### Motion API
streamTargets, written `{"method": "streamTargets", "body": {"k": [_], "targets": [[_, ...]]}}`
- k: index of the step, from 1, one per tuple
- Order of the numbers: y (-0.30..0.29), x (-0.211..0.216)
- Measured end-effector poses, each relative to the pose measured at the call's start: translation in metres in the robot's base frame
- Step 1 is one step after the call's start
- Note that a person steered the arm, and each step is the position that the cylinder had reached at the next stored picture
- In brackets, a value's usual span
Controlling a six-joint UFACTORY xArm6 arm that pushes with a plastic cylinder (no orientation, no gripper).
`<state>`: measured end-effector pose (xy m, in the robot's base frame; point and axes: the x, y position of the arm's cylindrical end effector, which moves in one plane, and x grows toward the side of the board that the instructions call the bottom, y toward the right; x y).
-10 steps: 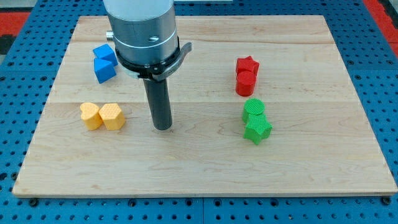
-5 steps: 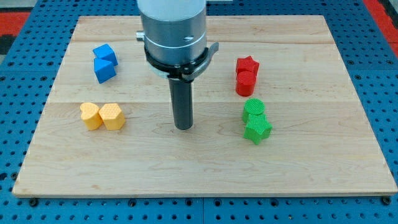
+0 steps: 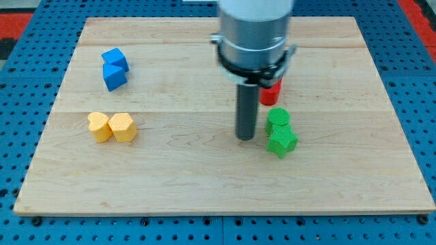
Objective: Separate the red star from the red circle
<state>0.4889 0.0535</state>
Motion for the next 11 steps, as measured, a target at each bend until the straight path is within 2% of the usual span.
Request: {"method": "streamTargets", "body": {"k": [2, 4, 5, 6, 7, 8, 9, 10, 11], "targets": [[0.011, -0.083], [0.037, -0.133], [0.096, -0.145], [0.122, -0.203], [0.132, -0.191], [0.176, -0.098], [0.142, -0.065], [0.104, -0.095], [0.101, -0.107]]}}
